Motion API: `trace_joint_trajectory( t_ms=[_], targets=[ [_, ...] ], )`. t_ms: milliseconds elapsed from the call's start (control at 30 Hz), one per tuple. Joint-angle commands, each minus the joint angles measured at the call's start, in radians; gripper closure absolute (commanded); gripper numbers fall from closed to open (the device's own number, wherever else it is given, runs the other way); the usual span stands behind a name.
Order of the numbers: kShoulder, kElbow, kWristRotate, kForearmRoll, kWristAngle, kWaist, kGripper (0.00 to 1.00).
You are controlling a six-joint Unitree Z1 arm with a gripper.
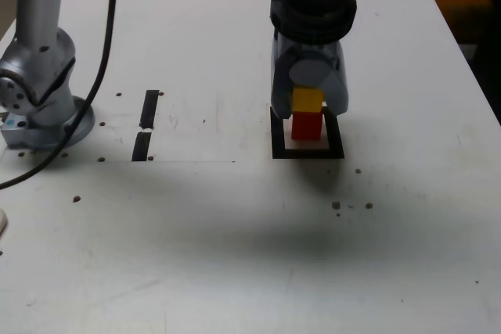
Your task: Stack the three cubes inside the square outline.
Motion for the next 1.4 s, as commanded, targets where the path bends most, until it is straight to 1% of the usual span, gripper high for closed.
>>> trace_joint_trajectory(
  t_ms=[0,200,467,567,800,867,967,1067,1233,1367],
  targets=[
    [0.000,0.001,0.001,0.003,0.001,0.001,0.87],
    [0.018,-0.004,0.001,-0.002,-0.010,-0.002,0.86],
    [0.029,-0.011,0.001,0.001,0.000,-0.005,0.81],
    [0.031,-0.014,0.004,0.004,0.002,-0.005,0.77],
    [0.056,-0.042,0.011,0.040,0.011,-0.004,0.59],
    [0.064,-0.049,0.011,0.052,0.010,-0.004,0.52],
    [0.069,-0.056,0.011,0.068,0.008,-0.004,0.41],
    [0.068,-0.061,0.011,0.082,0.004,-0.004,0.27],
    [0.066,-0.064,0.011,0.081,-0.011,-0.005,0.05],
    [0.065,-0.063,0.011,0.076,-0.020,-0.005,0.01]
  ],
)
